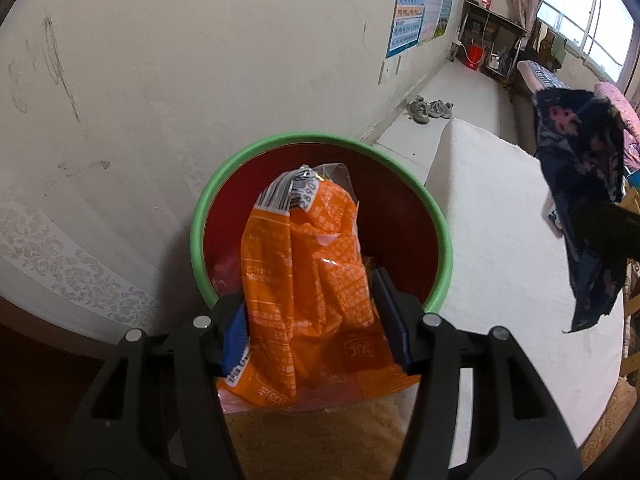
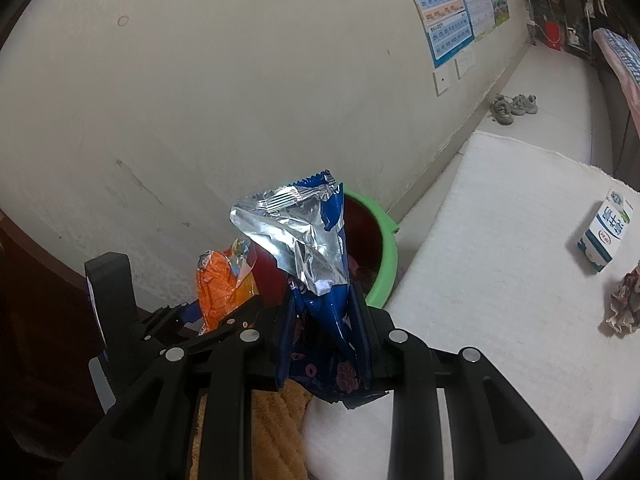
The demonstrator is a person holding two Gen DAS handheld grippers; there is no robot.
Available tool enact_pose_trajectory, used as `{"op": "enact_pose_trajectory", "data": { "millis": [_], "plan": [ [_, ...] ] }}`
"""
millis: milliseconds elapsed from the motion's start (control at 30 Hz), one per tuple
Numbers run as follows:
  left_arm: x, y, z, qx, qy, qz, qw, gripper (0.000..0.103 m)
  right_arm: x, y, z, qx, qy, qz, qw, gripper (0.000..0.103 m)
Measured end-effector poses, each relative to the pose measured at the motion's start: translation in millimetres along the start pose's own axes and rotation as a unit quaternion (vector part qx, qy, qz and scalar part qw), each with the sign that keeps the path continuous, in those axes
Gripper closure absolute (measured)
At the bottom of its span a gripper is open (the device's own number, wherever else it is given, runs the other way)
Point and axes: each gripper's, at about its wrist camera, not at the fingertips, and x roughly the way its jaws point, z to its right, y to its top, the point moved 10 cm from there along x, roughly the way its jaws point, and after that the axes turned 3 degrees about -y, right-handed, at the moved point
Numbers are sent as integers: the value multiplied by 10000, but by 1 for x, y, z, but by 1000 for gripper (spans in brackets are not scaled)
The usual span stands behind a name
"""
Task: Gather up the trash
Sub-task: 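Carry the orange bag and blue-silver wrapper in both tools over the bin, then open both tools to drop the orange bag and wrapper into the bin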
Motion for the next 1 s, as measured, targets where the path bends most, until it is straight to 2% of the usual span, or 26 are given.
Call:
{"op": "enact_pose_trajectory", "data": {
  "millis": [233, 400, 533, 867, 1000],
  "plan": [
    [-2, 2, -4, -88, -39, 20, 10000, 49, 0, 0, 11, 218, -8, -19, 9998, 76],
    [2, 1, -1, 175, 12, -68, 9998, 49, -5, -2, 17, 324, -59, 58, 9994, 76],
    [1, 2, -2, 115, -5, -62, 9999, 49, -6, -6, 21, 358, -80, 20, 9993, 76],
    [1, -4, -5, 72, 27, -141, 9999, 51, -5, -3, 16, 279, -29, 8, 9996, 76],
    [-2, -4, -12, -28, 74, -122, 9999, 51, 4, 10, 1, 164, 163, -3, 9997, 76]
  ]
}}
